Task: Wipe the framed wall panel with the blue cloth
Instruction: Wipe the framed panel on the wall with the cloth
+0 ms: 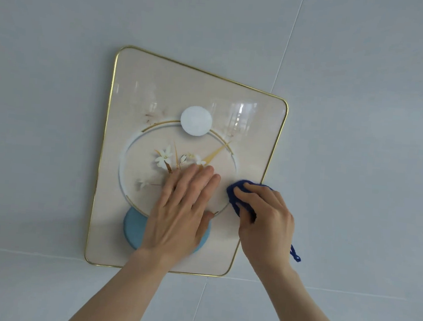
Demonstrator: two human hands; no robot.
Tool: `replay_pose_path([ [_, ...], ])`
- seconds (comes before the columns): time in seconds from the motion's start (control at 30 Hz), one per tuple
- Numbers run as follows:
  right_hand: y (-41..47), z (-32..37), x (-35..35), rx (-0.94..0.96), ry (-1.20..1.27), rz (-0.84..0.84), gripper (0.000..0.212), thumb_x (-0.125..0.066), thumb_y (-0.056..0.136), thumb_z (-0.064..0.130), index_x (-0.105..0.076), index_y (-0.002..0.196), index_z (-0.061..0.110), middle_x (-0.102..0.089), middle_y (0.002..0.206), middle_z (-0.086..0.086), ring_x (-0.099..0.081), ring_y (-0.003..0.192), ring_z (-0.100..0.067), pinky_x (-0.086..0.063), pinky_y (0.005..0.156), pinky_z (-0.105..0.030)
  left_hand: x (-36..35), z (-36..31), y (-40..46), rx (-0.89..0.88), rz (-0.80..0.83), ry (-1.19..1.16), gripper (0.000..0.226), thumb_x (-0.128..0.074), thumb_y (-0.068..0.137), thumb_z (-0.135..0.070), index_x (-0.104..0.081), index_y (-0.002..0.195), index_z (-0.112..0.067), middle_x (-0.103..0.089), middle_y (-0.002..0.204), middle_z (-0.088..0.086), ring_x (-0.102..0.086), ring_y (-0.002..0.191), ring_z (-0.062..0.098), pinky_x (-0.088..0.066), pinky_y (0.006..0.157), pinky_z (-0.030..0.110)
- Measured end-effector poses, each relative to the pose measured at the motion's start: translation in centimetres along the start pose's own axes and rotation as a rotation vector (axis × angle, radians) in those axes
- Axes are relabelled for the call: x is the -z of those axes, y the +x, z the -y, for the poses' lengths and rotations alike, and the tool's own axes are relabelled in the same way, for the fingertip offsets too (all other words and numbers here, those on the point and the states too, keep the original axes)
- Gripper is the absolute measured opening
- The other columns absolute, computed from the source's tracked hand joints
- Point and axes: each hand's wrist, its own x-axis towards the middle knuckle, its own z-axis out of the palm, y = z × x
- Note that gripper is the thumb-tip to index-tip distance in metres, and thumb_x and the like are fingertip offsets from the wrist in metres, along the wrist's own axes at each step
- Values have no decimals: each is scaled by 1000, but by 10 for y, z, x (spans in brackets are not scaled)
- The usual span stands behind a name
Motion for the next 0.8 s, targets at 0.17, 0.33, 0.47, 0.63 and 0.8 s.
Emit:
replay_pose_path([
  [0.17, 48, 12, 10, 75, 38, -140, 25, -76, 87, -5, -81, 107, 10, -78, 116, -7, -70, 105, -30, -58, 86, -34, 25, 20, 30, 24, 65, -23, 112, -64, 84, -66, -11, 165, -10, -7, 175, 12, -4, 162, 30, -7, 131, 47],
  [0.33, 78, 12, -12, 268, -11, -86, 27, -75, 88, -4, -80, 111, 10, -76, 123, -9, -69, 118, -32, -59, 93, -44, 20, 31, 34, 8, 144, -27, 131, -70, 71, -74, -4, 165, -9, 2, 175, 12, 2, 162, 28, -16, 130, 51],
  [0.47, 78, 15, -27, 254, -5, -155, 26, -73, 92, -1, -80, 114, 11, -76, 123, -7, -68, 119, -30, -59, 97, -40, 12, 34, 33, 0, 120, -37, 130, -66, 73, -77, -3, 165, -10, 4, 175, 9, 4, 162, 25, -10, 131, 48],
  [0.63, 84, 20, -26, 299, -70, -171, 24, -73, 92, -1, -80, 112, 11, -78, 119, -5, -70, 115, -27, -59, 93, -34, 10, 36, 33, 3, 118, -49, 130, -63, 74, -78, -1, 165, -10, 5, 175, 8, 7, 162, 24, -1, 131, 45],
  [0.8, 108, 16, -17, 6, -91, -298, 27, -74, 86, -1, -81, 108, 13, -79, 113, -3, -71, 105, -28, -46, 76, -24, 14, 35, 33, -1, 127, -66, 131, -63, 73, -80, 0, 165, -11, 6, 175, 7, 7, 162, 24, -3, 131, 45],
])
